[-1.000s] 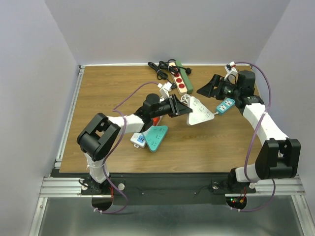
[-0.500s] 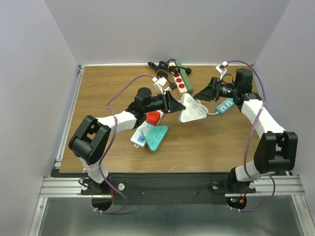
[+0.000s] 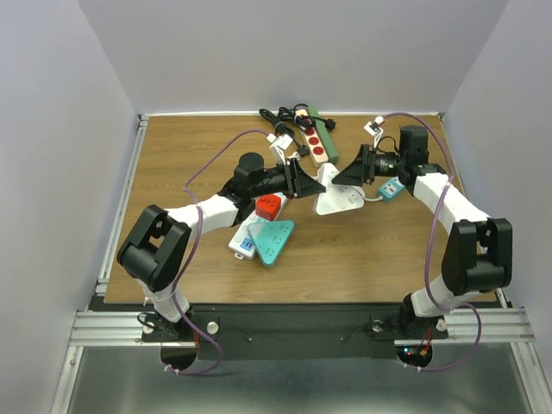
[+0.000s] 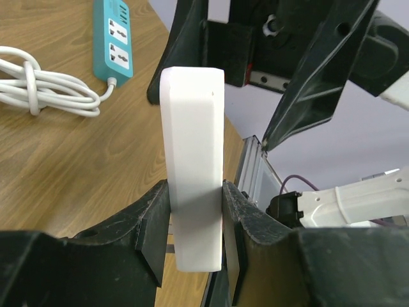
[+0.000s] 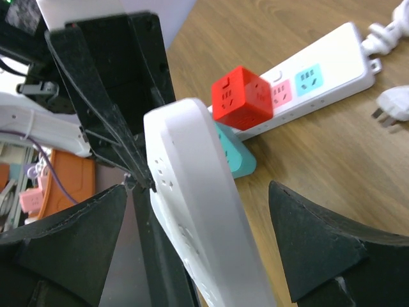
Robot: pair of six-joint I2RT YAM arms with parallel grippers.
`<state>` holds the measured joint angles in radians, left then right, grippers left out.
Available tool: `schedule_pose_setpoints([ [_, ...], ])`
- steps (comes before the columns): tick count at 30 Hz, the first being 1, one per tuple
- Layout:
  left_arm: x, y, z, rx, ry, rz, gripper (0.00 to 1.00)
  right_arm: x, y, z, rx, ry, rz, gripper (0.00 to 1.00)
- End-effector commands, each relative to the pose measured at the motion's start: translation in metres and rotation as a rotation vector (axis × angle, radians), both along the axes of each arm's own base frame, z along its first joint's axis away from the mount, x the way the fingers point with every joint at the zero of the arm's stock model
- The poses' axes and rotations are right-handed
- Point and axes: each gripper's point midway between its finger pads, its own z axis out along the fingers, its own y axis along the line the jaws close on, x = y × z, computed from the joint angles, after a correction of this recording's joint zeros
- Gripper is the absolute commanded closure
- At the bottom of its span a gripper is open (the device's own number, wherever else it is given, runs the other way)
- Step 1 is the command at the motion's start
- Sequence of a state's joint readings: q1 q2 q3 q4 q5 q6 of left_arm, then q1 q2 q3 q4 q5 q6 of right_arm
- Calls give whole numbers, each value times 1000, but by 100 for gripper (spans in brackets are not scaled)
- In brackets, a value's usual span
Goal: Insert the plug
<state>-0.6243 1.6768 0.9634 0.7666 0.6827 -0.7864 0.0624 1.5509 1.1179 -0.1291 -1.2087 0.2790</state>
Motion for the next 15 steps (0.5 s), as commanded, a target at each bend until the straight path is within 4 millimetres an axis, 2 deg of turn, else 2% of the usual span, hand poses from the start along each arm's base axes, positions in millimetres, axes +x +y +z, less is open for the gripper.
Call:
schedule_pose_setpoints([
  [1,-9,2,64,-120,-150,-29,100,-23,18,6,34,-51,125,8],
  [4,-8,1,66,-125,-155,-30,100,-34,24,7,51,-53,176,19],
  [7,-6,0,67,-126,-158,-31,100,-39,27,7,61,-53,202,37],
  [9,-5,-1,68,-127,-159,-30,100,-40,27,7,65,-51,208,59],
  [11,-4,0,67,-124,-162,-23,100,-39,28,7,61,-46,201,96],
  [13,-1,1,63,-108,-152,-12,98,-39,28,8,61,-47,201,99],
  [15,5,5,62,-88,-165,17,88,-38,28,9,58,-52,194,99],
])
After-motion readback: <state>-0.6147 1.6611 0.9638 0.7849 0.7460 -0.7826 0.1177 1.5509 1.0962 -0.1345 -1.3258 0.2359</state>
